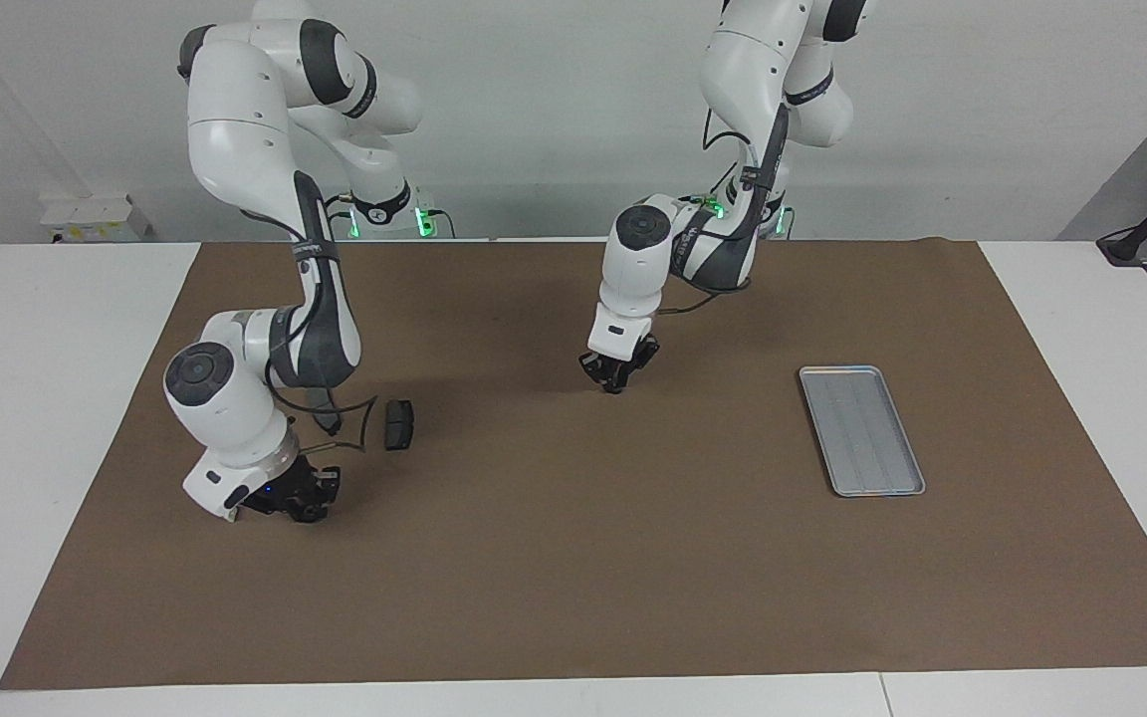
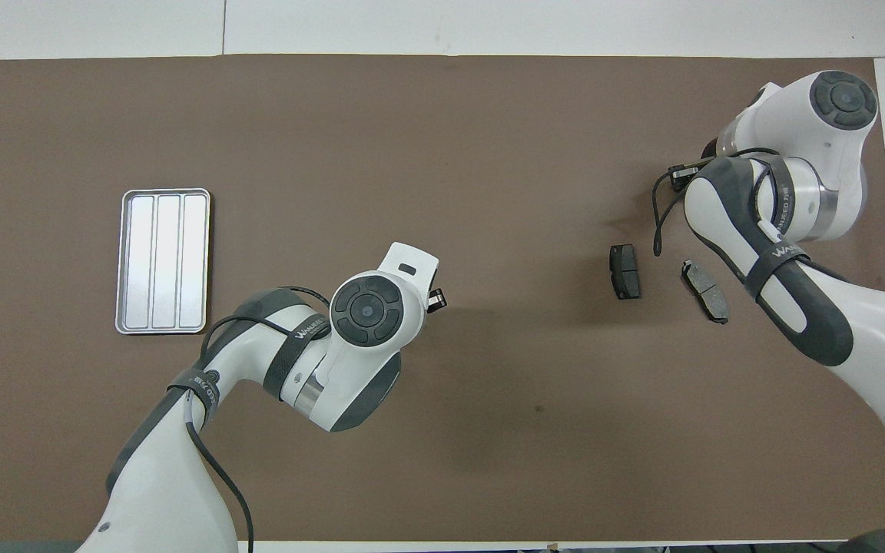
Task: Place bearing gear from tray to pile
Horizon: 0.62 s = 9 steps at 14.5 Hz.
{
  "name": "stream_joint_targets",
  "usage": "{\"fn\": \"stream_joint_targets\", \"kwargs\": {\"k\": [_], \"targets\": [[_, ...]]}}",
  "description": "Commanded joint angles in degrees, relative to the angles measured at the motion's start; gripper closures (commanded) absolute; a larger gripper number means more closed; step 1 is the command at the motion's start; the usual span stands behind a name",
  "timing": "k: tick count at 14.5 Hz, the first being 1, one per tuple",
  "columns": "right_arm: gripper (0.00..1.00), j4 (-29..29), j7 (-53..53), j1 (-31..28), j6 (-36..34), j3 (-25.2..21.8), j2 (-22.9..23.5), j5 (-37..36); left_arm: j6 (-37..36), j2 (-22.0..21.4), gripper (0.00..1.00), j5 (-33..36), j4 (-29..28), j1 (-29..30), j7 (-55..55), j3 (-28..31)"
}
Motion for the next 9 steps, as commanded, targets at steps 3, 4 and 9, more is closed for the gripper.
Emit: {"fn": "stream_joint_targets", "kwargs": {"k": [3, 4, 9], "targets": [[0.00, -0.99, -0.74, -0.23, -0.01, 0.70, -1.40, 0.14, -3.09, -3.09, 0.00, 1.14, 3.66, 4.50, 2.16, 1.48], [0.00, -0.82, -0.74, 0.12, -1.76, 0.61, -2.45, 0.05, -7.12, -3.89, 0.00, 1.14, 6.20, 6.88, 5.05, 1.48], [0.00, 0.06, 4.23, 4.50, -12.65, 0.61, -9.56, -0.04, -15.60, -8.99, 0.00, 1.14, 11.40, 20.41, 23.69, 1.66]]}}
